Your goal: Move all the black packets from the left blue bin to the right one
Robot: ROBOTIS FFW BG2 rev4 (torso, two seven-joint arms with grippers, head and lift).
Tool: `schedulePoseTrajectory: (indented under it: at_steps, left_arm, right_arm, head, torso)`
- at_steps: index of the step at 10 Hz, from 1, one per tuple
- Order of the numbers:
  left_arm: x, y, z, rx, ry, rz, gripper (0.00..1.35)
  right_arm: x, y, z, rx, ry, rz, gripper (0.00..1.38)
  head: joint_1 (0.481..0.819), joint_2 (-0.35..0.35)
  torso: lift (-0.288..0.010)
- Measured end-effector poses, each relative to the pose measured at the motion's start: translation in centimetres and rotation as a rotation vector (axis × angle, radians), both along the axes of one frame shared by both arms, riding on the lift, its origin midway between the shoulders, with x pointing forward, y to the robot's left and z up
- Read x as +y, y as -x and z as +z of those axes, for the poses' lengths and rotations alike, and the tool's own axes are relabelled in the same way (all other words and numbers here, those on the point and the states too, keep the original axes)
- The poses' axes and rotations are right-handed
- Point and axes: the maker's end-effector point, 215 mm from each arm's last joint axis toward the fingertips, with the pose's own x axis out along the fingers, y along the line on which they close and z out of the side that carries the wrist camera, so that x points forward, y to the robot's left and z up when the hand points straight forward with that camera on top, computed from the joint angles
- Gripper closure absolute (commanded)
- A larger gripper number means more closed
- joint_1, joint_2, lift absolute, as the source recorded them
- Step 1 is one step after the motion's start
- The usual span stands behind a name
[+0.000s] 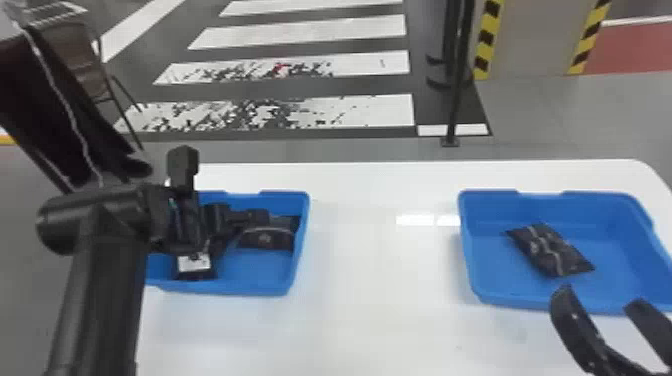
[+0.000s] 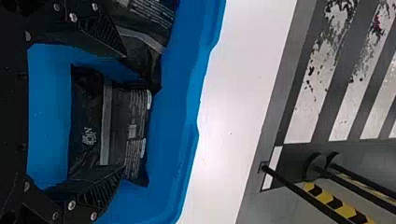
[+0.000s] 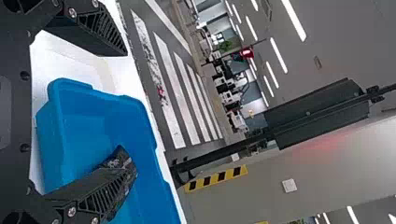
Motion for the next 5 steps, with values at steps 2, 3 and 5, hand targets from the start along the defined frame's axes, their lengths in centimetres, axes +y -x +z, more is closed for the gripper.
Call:
schedulePoseTrajectory:
  at_steps: [2,3,5]
  left_arm:
    - [-0.8,-1.4,-0.5,0.019,0.007,-0.007,0.21]
    - [-1.4,-1.8,-0.7,0.022,0.029,-0.010,0.29]
    - [-2.4,-1.9,-1.8,0.043,0.070,-0.007,0.82]
  right_arm:
    - [0.1,0.0,-0.3,0.006,-0.007,0.003,0.15]
    - [0.1,0.0,-0.4,0.010,-0.013,0.004,0.15]
    - [0.3,0.1,-0.8,0.018,-0.028,0.006,0.15]
  head:
    - [0.695,0.165]
    - [0.695,0.158]
    - [0.695,0.145]
  torso:
    - [-0.138]
    - [-0.138]
    - [-0.138]
